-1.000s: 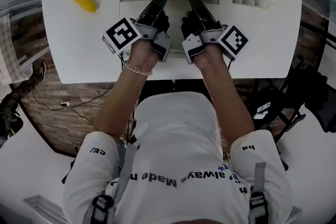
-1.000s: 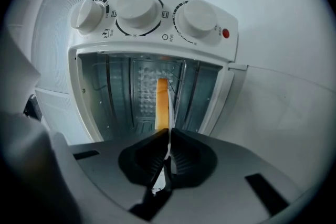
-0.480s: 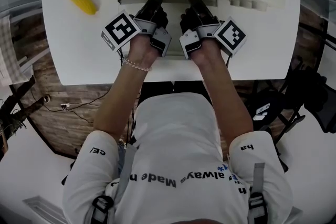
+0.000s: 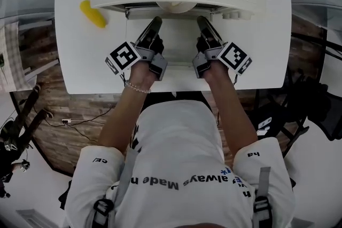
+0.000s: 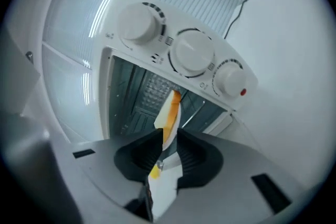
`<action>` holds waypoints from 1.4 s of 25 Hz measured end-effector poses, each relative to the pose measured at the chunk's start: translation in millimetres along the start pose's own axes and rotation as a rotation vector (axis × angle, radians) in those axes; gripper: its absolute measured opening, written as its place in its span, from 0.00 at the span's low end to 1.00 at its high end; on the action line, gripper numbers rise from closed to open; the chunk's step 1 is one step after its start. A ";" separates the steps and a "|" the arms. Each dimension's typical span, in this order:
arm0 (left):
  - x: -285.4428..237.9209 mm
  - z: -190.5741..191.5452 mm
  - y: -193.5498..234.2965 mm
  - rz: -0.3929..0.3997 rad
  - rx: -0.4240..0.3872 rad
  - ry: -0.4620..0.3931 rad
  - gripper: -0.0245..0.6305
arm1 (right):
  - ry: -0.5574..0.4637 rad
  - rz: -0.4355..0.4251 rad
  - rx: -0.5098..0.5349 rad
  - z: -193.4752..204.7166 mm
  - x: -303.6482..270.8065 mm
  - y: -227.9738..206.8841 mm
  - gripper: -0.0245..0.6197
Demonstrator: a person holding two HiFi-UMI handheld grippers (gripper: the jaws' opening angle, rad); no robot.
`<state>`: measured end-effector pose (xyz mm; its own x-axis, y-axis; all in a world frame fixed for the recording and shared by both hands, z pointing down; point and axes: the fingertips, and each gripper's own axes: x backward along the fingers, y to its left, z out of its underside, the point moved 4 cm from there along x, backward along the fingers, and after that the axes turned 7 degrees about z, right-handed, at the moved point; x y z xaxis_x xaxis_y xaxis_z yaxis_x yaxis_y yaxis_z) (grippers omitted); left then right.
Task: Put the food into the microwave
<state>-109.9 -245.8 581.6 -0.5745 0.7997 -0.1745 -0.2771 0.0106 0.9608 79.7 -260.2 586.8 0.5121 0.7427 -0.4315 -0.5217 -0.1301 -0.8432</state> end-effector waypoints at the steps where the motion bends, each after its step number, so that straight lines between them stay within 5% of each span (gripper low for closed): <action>1: 3.9 0.5 -6.0 0.003 -0.007 0.006 0.08 | 0.001 -0.011 0.047 -2.8 5.8 6.0 0.16; 4: 13.0 -1.7 -29.3 0.027 -0.080 0.018 0.07 | -0.001 -0.049 0.215 -11.9 20.1 26.1 0.14; 13: 45.0 -3.3 -114.7 0.093 -0.481 0.041 0.06 | -0.059 -0.125 0.597 -23.9 74.0 94.8 0.10; 21: 69.4 -3.1 -187.6 0.149 -0.756 0.036 0.06 | -0.126 -0.169 0.858 -32.0 119.5 156.7 0.10; 35: 99.9 3.1 -269.2 0.252 -0.919 -0.018 0.06 | -0.195 -0.268 1.012 -37.0 181.4 233.3 0.10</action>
<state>-90.3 -166.8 306.3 -0.6903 0.7231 0.0251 -0.6480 -0.6332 0.4232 76.2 -180.1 300.0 0.6228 0.7703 -0.1371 -0.7786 0.5929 -0.2054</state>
